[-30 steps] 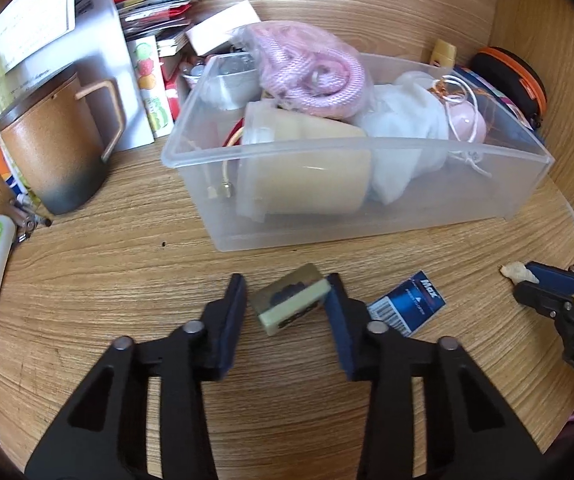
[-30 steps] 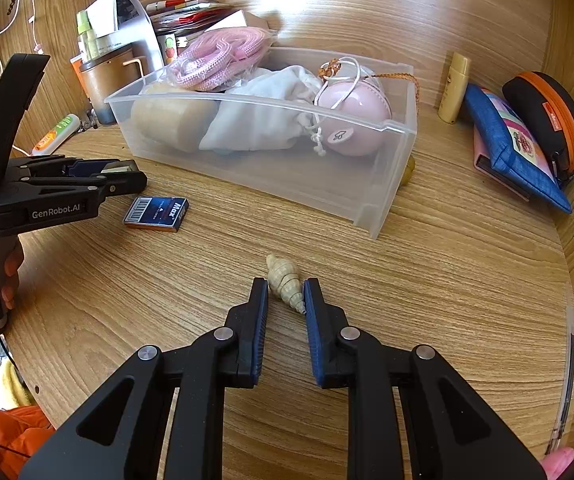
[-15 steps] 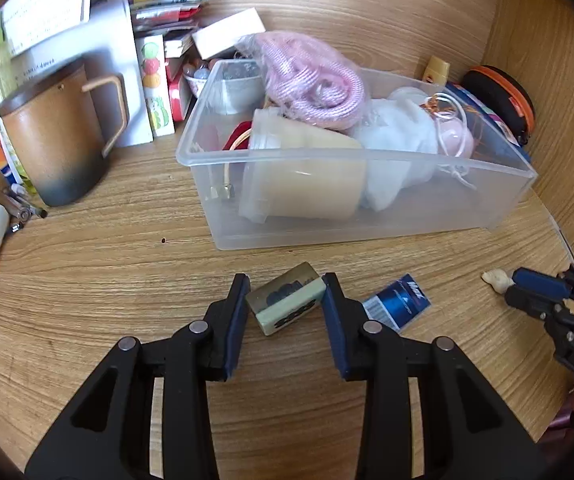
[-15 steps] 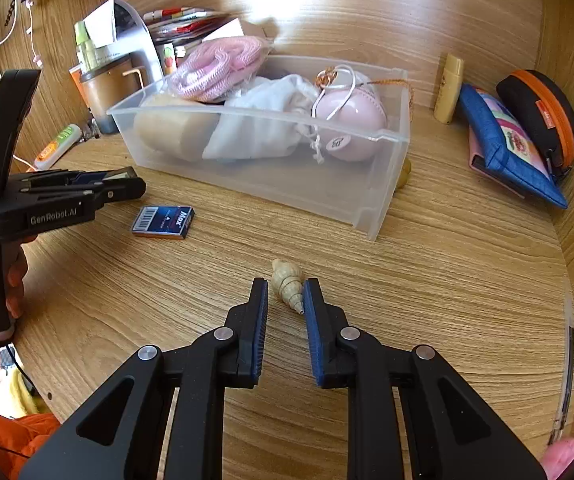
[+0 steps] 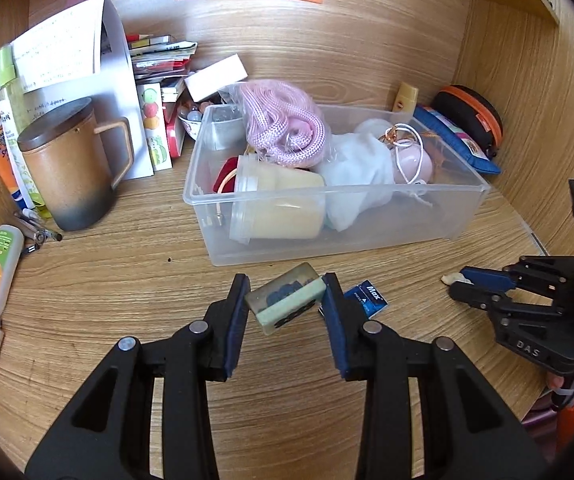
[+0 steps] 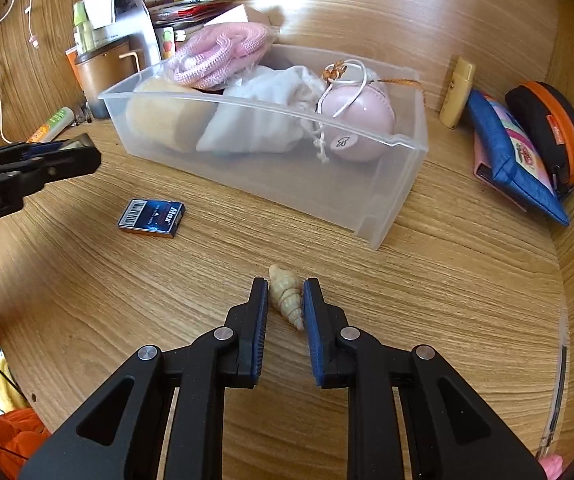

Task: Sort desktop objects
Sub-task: 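Lift the beige block and seashell and carry both over the clear box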

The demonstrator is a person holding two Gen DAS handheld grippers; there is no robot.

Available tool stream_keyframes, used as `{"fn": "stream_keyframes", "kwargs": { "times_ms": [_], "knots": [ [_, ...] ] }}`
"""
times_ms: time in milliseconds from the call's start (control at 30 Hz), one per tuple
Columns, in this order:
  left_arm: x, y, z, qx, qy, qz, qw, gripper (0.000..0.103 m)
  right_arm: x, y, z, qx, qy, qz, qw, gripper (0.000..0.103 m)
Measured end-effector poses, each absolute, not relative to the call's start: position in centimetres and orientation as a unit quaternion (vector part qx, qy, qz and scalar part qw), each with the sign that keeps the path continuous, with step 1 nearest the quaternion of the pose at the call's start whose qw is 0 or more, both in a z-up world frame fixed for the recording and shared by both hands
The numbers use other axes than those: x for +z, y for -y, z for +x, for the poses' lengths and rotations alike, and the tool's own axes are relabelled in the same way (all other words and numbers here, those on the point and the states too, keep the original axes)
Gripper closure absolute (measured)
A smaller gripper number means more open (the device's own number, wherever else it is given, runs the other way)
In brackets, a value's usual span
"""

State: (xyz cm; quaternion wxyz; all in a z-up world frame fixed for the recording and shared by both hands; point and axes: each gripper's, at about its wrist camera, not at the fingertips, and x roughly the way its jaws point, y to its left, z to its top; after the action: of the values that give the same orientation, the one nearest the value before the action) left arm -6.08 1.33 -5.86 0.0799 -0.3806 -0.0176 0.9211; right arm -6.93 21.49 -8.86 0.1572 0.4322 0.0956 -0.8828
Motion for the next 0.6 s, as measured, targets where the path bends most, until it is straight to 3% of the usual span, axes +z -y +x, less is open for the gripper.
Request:
{"fn": "stream_keyframes", "kwargs": {
  "times_ms": [600],
  "knots": [
    [-4.1,-0.7,-6.6,0.929,0.030,-0.356,0.093,0.067,-5.7,-19.4,-6.4,-0.893,-0.123,0.393,0.183,0.087]
  ]
}}
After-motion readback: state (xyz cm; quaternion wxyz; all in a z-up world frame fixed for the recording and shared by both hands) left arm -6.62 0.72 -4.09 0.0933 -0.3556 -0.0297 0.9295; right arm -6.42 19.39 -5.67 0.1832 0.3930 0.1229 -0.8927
